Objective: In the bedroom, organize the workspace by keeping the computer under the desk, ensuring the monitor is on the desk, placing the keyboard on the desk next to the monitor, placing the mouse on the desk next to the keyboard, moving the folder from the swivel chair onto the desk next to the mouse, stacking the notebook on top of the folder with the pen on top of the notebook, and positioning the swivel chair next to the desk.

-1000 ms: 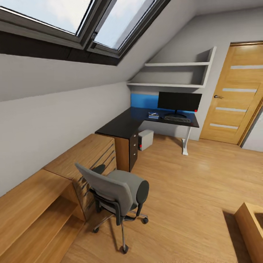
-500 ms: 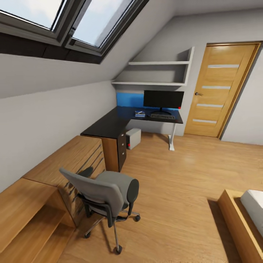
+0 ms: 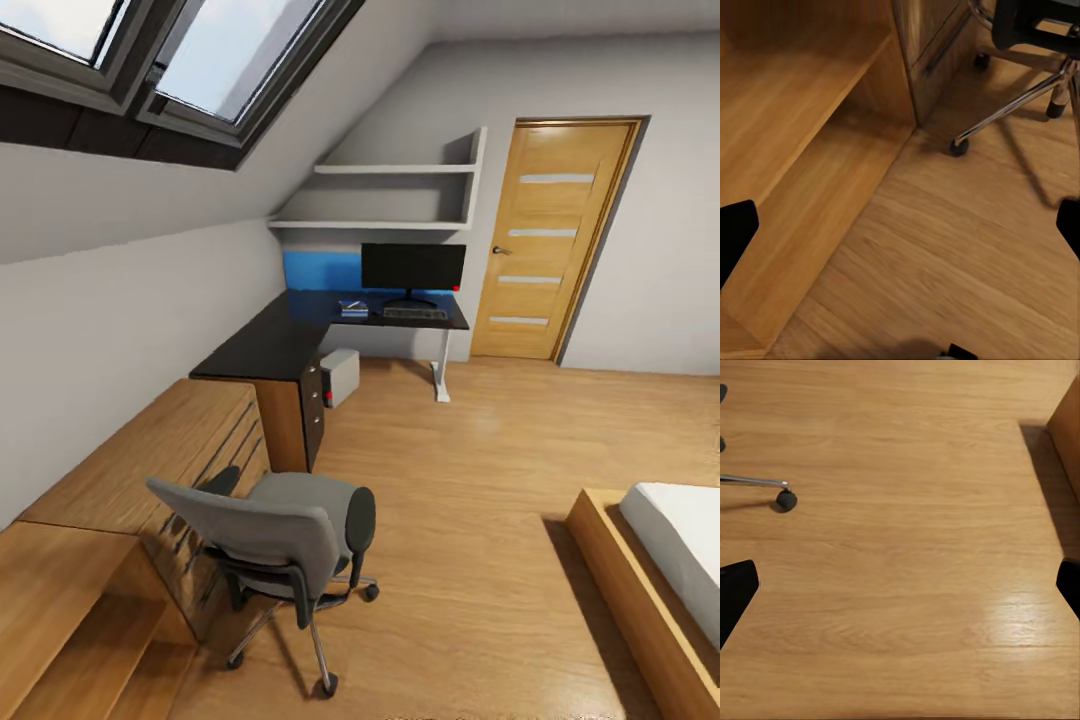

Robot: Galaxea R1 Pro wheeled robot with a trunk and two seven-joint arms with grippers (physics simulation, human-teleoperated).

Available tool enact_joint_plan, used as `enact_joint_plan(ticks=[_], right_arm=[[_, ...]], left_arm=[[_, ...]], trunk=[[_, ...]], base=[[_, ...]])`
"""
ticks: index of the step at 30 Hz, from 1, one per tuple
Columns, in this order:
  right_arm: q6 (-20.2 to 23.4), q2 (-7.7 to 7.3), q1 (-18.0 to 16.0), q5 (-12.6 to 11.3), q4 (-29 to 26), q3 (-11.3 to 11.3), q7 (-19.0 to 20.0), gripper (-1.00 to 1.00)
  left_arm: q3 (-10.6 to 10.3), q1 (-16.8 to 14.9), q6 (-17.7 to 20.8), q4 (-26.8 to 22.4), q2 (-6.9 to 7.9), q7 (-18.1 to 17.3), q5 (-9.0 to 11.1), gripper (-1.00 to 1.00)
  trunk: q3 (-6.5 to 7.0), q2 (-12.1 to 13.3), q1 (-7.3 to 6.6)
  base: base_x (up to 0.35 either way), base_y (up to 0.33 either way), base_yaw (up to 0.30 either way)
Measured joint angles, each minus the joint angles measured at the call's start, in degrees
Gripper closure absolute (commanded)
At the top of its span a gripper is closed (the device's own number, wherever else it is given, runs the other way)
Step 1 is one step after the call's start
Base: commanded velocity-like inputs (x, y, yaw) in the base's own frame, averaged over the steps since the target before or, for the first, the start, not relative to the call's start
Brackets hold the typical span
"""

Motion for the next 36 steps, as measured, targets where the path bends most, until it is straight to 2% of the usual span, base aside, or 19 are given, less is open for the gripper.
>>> enact_joint_plan(ticks=[17, 28, 36], right_arm=[[0.01, 0.15, 0.00, 0.00, 0.00, 0.06, 0.02, -1.00], [-0.01, 0.09, -0.03, 0.01, 0.00, 0.05, 0.00, -1.00], [-0.01, 0.01, -0.03, 0.02, 0.00, 0.05, -0.01, -1.00]], left_arm=[[0.04, 0.01, 0.01, -0.04, -0.01, 0.00, 0.01, -1.00], [0.04, 0.01, 0.07, -0.01, -0.02, -0.01, 0.00, -1.00], [0.04, 0.00, 0.07, -0.01, -0.02, -0.01, 0.00, -1.00]], trunk=[[-0.20, 0.00, 0.00], [-0.20, 0.00, 0.00], [0.07, 0.00, 0.00]], base=[[0.000, 0.295, -0.041], [0.000, 0.056, -0.005], [0.000, 0.004, -0.146]])
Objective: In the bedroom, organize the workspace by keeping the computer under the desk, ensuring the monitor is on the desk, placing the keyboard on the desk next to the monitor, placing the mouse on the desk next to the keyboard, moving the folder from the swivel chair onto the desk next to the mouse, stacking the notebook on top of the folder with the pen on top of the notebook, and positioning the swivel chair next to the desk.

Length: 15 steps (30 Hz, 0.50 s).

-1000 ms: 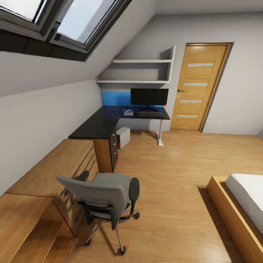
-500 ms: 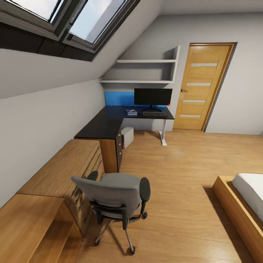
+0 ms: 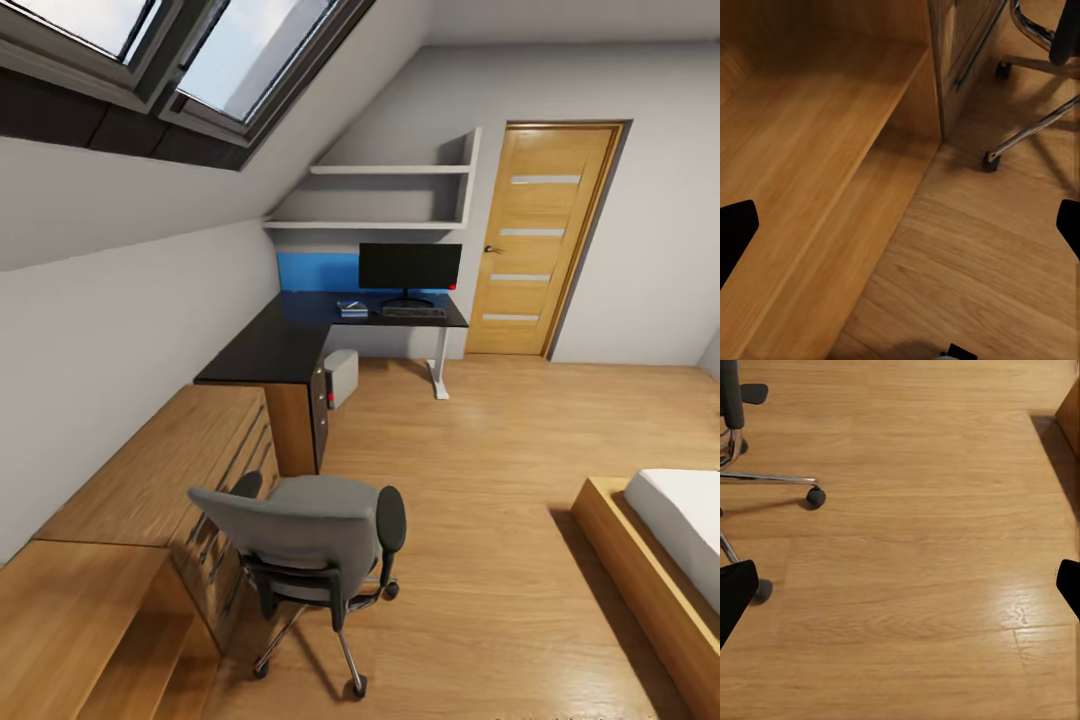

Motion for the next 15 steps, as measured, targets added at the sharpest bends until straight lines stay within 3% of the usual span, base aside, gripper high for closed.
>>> enact_joint_plan(ticks=[15], right_arm=[[-0.01, 0.01, 0.02, 0.00, 0.00, 0.02, 0.00, -1.00]], left_arm=[[0.00, 0.00, 0.00, -0.01, 0.00, 0.00, 0.00, -1.00]], trunk=[[0.78, 0.00, 0.00]], base=[[0.000, 0.000, -0.210]])
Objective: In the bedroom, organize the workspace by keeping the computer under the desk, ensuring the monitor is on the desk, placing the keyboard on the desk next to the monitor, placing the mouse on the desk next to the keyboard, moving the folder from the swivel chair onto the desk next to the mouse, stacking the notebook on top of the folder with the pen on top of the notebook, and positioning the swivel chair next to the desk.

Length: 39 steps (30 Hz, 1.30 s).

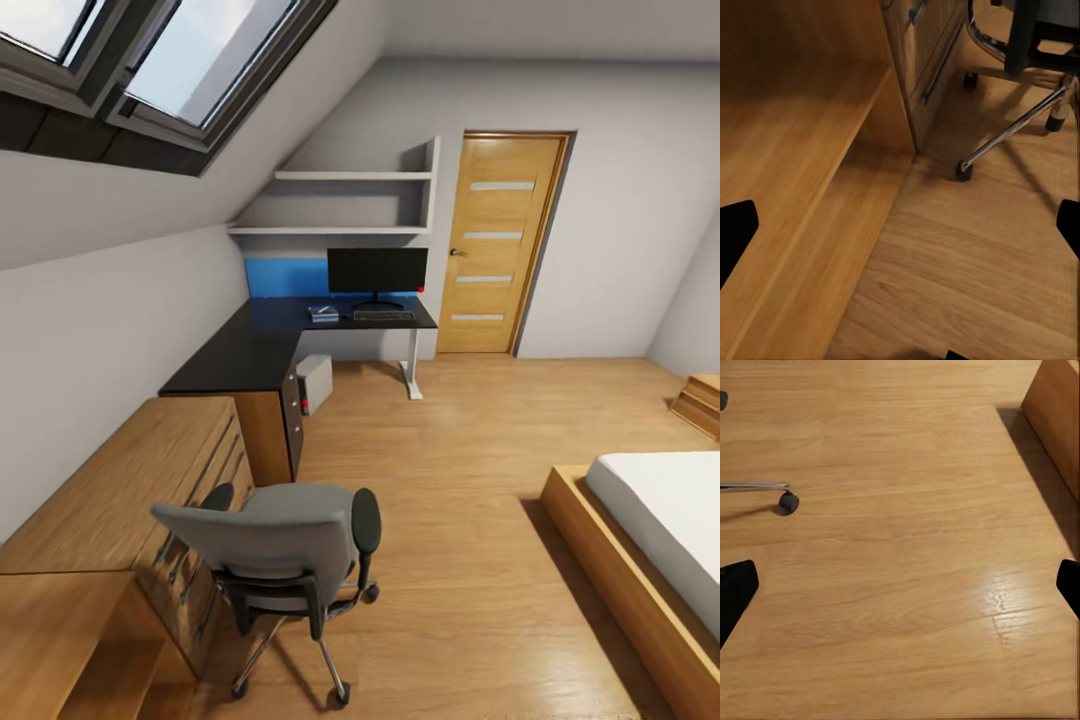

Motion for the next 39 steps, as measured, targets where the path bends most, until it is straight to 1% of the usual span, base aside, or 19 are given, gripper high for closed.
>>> enact_joint_plan(ticks=[7, 13, 18, 25, 29, 39], right_arm=[[0.00, 0.05, -0.01, -0.01, 0.00, -0.01, 0.01, -1.00], [0.02, 0.06, -0.01, -0.01, 0.00, -0.01, 0.02, -1.00], [0.02, 0.08, -0.02, -0.01, 0.00, -0.01, 0.01, -1.00], [0.05, 0.23, -0.01, -0.06, 0.06, -0.03, 0.00, -1.00], [0.07, 0.08, -0.01, -0.09, 0.07, -0.10, -0.07, -1.00], [0.06, -0.08, -0.02, -0.09, 0.08, -0.10, -0.04, -1.00]], left_arm=[[0.00, 0.00, -0.03, 0.02, 0.00, 0.00, 0.00, -1.00], [-0.01, 0.01, -0.05, -0.01, 0.00, 0.01, 0.00, -1.00], [-0.01, 0.01, -0.04, 0.01, 0.00, 0.00, 0.01, -1.00], [0.00, 0.00, -0.04, 0.00, 0.00, 0.00, 0.01, -1.00], [0.00, 0.01, -0.03, 0.01, 0.00, 0.00, 0.01, -1.00], [0.00, 0.01, -0.02, 0.01, 0.00, 0.00, 0.01, -1.00]], trunk=[[0.34, 0.00, 0.00], [0.53, 0.00, 0.00], [0.60, 0.00, 0.00], [0.62, 0.00, 0.00], [0.62, 0.00, 0.00], [0.62, 0.00, 0.00]], base=[[0.000, 0.020, -0.196], [0.000, 0.152, -0.110], [0.000, 0.162, -0.035], [0.000, 0.036, -0.007], [0.000, 0.044, -0.001], [0.000, 0.153, 0.000]])
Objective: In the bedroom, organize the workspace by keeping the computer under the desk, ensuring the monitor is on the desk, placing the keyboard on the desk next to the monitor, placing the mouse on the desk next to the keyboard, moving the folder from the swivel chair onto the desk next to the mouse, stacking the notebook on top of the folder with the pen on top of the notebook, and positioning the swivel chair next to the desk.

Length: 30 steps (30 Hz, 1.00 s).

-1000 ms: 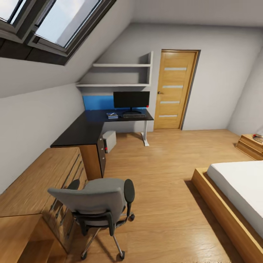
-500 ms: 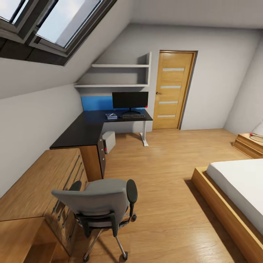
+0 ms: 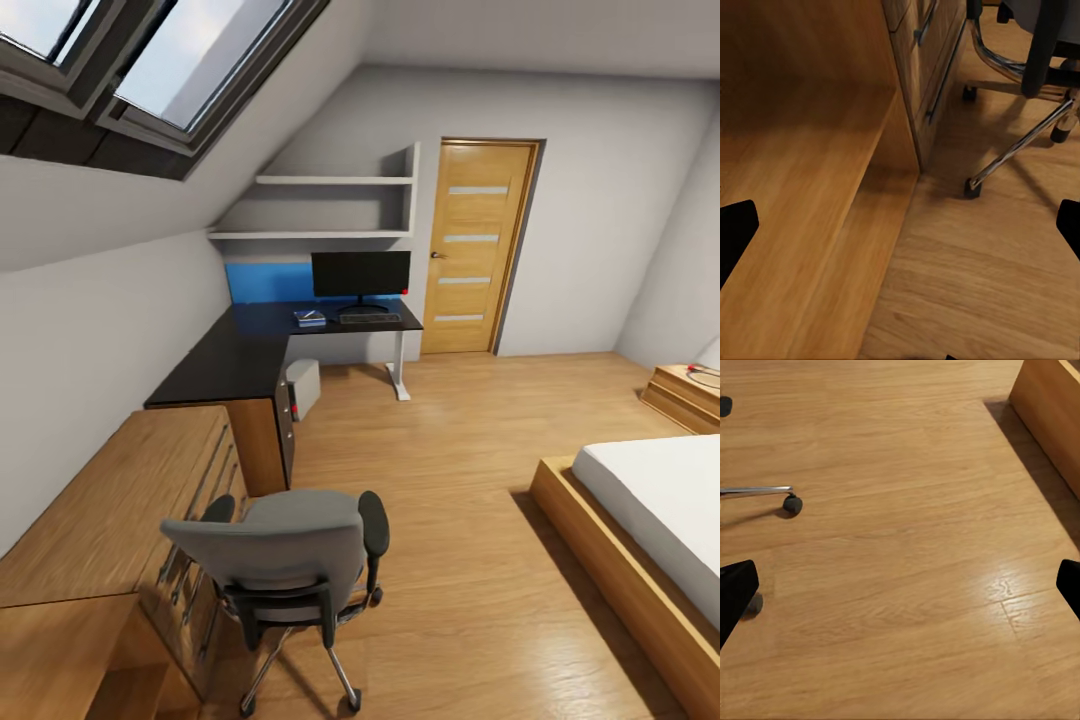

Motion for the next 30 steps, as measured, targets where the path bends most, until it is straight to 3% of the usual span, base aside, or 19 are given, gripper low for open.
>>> enact_joint_plan(ticks=[30], right_arm=[[0.01, 0.29, 0.02, 0.01, 0.00, 0.00, -0.06, -1.00]], left_arm=[[0.00, 0.01, -0.01, -0.04, 0.00, 0.00, -0.01, -1.00]], trunk=[[0.00, 0.00, 0.00]], base=[[0.000, 0.041, 0.015]])
